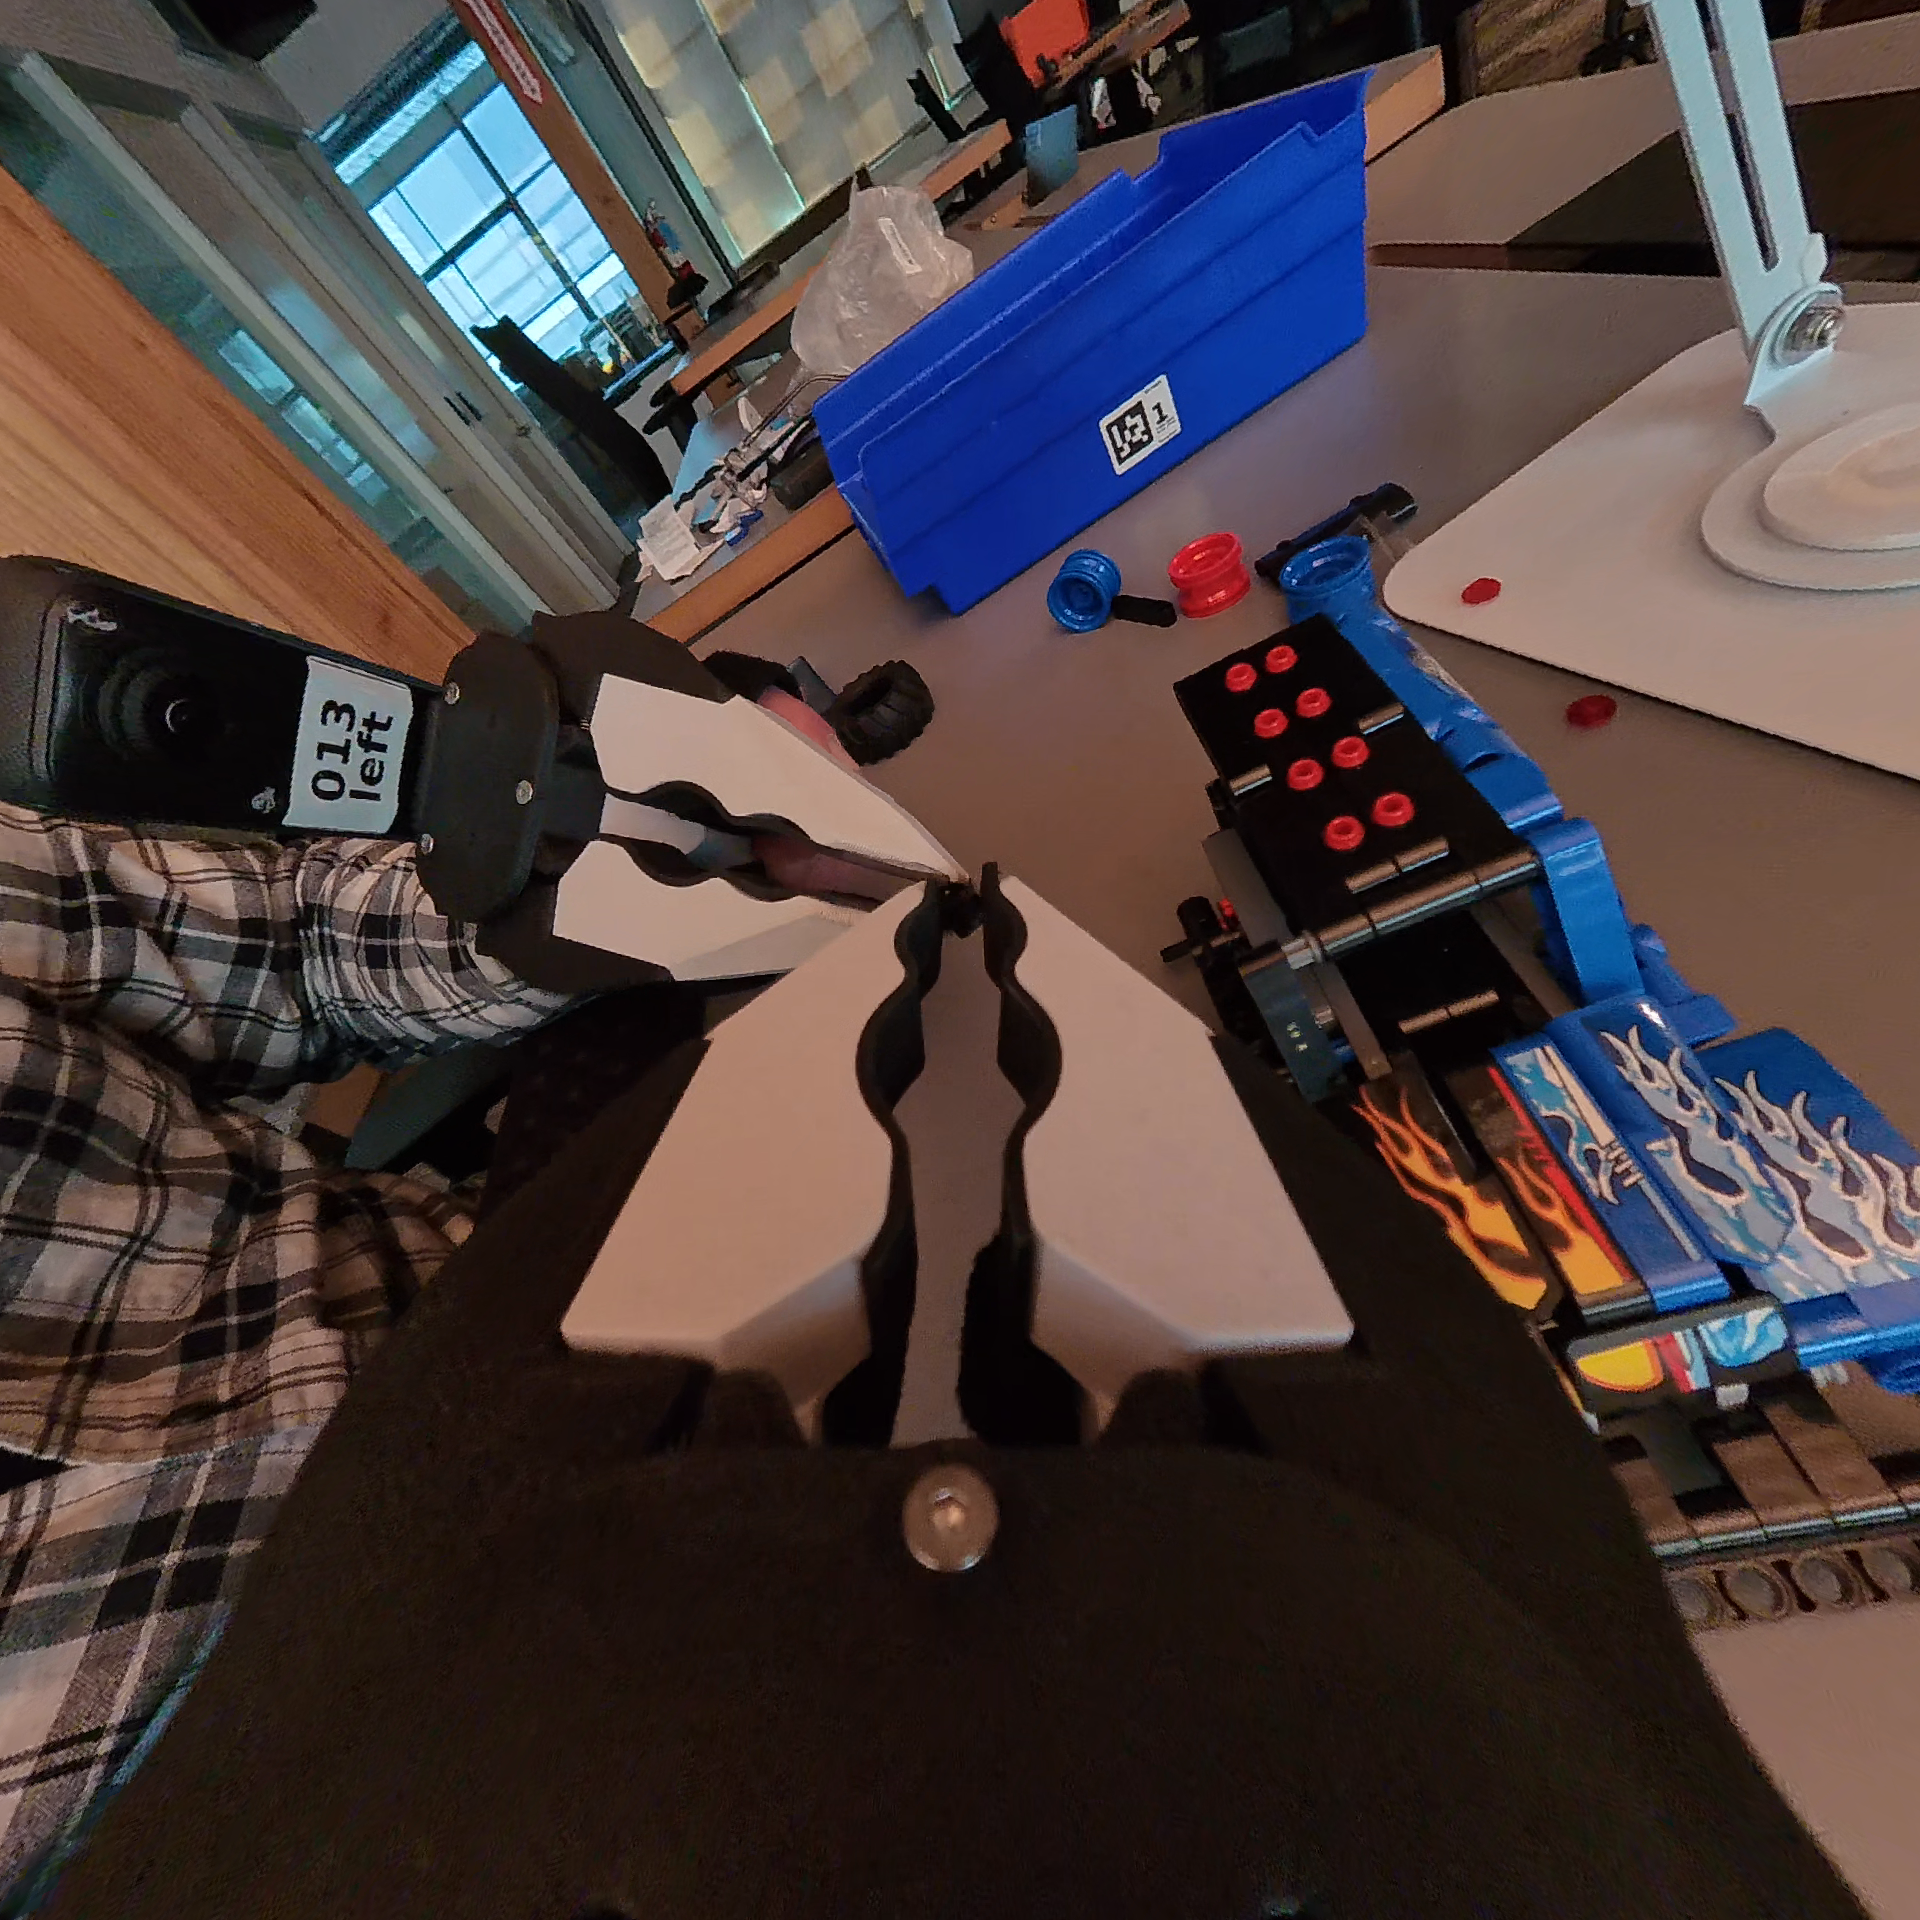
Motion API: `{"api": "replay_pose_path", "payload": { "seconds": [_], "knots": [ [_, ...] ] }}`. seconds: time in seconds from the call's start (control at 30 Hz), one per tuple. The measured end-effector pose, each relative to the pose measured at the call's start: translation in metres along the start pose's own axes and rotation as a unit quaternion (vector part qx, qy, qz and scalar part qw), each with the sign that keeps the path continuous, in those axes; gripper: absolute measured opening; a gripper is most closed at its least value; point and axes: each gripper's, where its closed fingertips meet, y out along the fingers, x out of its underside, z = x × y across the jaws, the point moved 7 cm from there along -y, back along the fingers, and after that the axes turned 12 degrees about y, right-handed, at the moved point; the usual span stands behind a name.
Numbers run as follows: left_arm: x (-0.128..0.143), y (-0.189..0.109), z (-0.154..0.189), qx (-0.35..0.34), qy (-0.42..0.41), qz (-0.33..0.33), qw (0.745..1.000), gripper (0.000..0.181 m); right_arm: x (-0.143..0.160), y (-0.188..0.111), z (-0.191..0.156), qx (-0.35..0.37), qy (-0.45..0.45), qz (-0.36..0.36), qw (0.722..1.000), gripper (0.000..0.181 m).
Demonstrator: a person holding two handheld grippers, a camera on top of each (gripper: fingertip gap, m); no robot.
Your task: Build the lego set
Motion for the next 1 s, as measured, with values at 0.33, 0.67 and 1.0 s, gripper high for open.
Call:
{"api": "replay_pose_path", "payload": {
  "seconds": [0.33,0.67,1.0],
  "knots": [
    [0.005,0.001,-0.003,0.004,-0.04,0.008,0.999,0.0,-0.002,0.0,0.002,0.0,0.017,0.019,1.0,0.006],
    [0.028,-0.004,-0.027,0.051,-0.272,0.068,0.958,0.0,-0.012,-0.016,0.008,0.03,-0.009,0.053,0.998,0.002],
    [0.056,0.012,-0.023,0.114,-0.39,0.027,0.913,0.0,-0.028,-0.04,0.032,0.102,-0.049,0.074,0.991,0.003]
  ]
}}
